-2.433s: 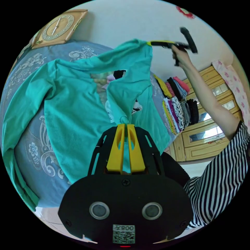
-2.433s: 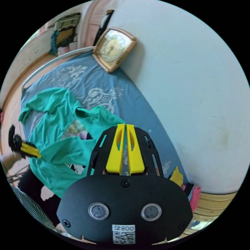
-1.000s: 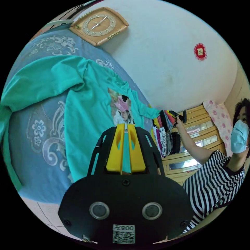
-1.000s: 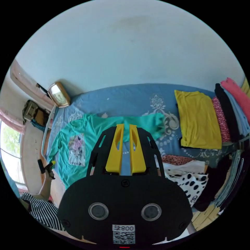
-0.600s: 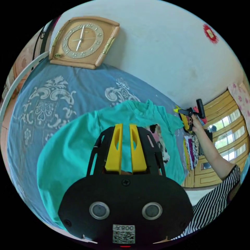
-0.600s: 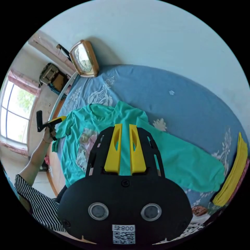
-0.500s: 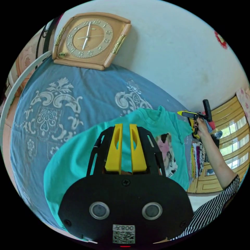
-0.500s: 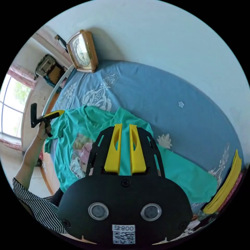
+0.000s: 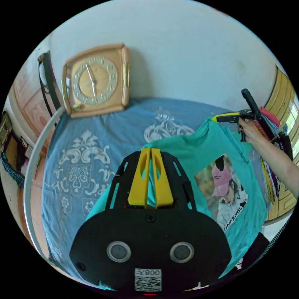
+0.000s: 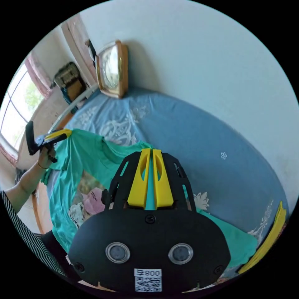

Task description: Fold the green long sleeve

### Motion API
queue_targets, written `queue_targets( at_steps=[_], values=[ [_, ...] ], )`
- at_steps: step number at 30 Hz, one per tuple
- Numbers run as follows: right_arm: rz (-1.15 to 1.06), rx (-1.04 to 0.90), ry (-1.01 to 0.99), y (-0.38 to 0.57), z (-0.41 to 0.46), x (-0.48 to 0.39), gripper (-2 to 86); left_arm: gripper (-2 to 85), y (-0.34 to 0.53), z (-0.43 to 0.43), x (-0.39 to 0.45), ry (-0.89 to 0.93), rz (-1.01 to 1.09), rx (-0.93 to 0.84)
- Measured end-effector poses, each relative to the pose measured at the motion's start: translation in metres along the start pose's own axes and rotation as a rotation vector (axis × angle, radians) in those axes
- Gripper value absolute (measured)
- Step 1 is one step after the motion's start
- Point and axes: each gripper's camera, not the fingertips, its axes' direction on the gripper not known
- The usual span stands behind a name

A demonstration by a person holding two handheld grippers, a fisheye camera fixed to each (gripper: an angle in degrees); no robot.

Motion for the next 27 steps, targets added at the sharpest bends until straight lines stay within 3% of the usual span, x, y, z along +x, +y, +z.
queue_targets(
  at_steps=[2,6,13,17,22,27],
  values=[
    [0.044,0.052,0.012,0.009,-0.005,0.006,1.7,0.6,0.000,-0.003,0.007,-0.056,0.000,0.039],
    [0.144,-0.030,-0.017,0.011,0.016,0.024,2.3,1.0,-0.004,0.037,0.010,-0.094,-0.036,-0.107],
    [0.220,0.057,-0.084,0.033,-0.039,0.042,5.8,5.6,-0.013,0.014,0.015,0.025,-0.061,-0.031],
    [0.221,-0.084,0.116,0.065,-0.052,0.067,6.7,7.5,-0.025,0.020,0.020,0.064,-0.045,-0.054],
    [0.199,-0.313,0.126,0.075,-0.015,0.082,7.7,7.8,-0.039,0.061,0.025,-0.026,-0.045,-0.229],
    [0.083,-0.349,0.260,0.069,-0.014,0.061,2.8,4.1,-0.041,0.075,0.021,0.001,-0.086,-0.293]
  ],
)
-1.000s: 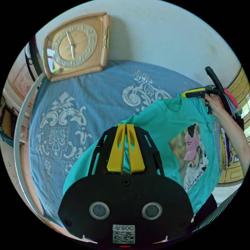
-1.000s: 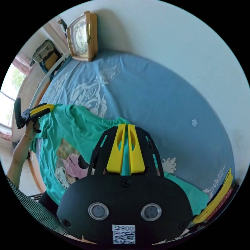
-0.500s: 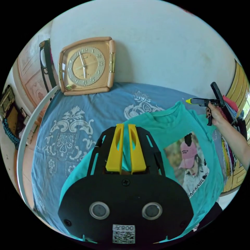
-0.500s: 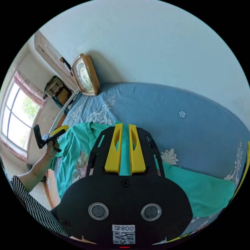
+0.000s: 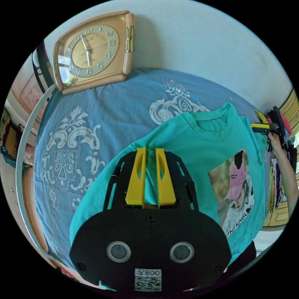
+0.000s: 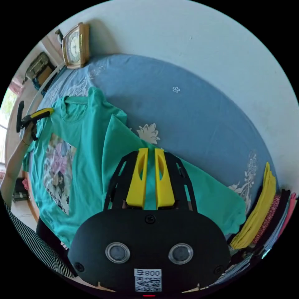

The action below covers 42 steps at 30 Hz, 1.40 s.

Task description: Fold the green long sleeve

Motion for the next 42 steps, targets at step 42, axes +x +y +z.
queue_targets(
  at_steps=[42],
  values=[
    [0.543,-0.151,0.099,0.173,-0.150,0.187,1.1,0.7,0.116,-0.210,0.013,0.114,-0.067,0.086]
  ],
)
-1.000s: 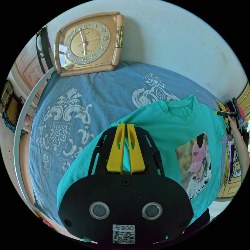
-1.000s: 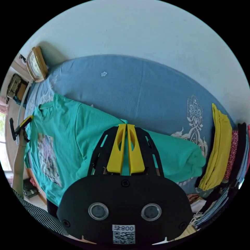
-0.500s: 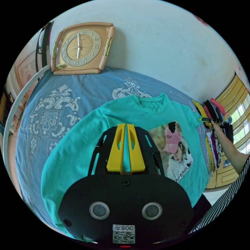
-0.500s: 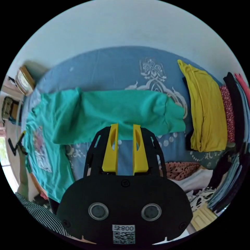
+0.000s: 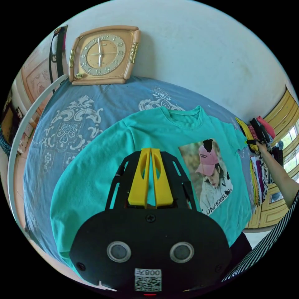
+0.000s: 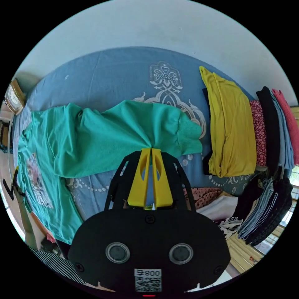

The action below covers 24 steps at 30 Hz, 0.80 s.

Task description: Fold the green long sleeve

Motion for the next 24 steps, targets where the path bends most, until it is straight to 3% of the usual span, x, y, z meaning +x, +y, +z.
queue_targets(
  at_steps=[8,11,15,17,20,24],
  values=[
    [-0.008,0.175,-0.450,0.062,-0.071,0.022,6.5,5.6,0.079,-0.089,-0.057,-0.116,-0.137,-0.027],
    [-0.161,0.150,-0.521,0.097,-0.082,-0.020,6.7,5.9,0.115,-0.118,-0.092,-0.233,-0.265,-0.075],
    [-0.291,0.091,-0.608,0.146,-0.081,-0.070,6.4,6.6,0.160,-0.153,-0.116,-0.135,-0.292,-0.091],
    [-0.329,0.036,-0.658,0.174,-0.074,-0.092,5.9,6.2,0.170,-0.148,-0.120,-0.141,-0.252,-0.182],
    [-0.345,-0.023,-0.674,0.201,-0.072,-0.104,4.8,3.3,0.172,-0.153,-0.121,-0.257,-0.177,-0.252],
    [-0.331,-0.056,-0.671,0.226,-0.085,-0.100,4.5,1.6,0.151,-0.203,-0.149,-0.463,-0.200,-0.170]
  ],
)
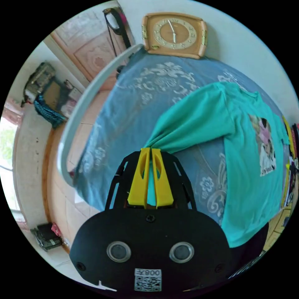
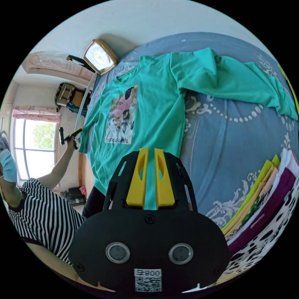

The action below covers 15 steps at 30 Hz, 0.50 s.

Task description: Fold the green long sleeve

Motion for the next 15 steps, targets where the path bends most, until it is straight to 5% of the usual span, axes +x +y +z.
queue_targets(
  at_steps=[4,7,12,15],
  values=[
    [0.026,-0.025,0.036,0.030,-0.010,-0.019,5.4,1.2,-0.007,-0.017,-0.029,-0.082,-0.038,0.002],
    [0.070,-0.054,0.068,0.057,-0.013,-0.029,6.2,1.9,0.013,-0.032,-0.039,0.040,-0.032,0.007],
    [0.159,-0.044,0.129,0.116,-0.031,-0.040,6.8,5.1,0.106,-0.066,-0.040,0.618,0.044,0.045],
    [0.235,-0.058,0.147,0.155,-0.038,-0.039,7.7,6.9,0.173,-0.064,-0.037,0.781,0.056,-0.065]
  ],
)
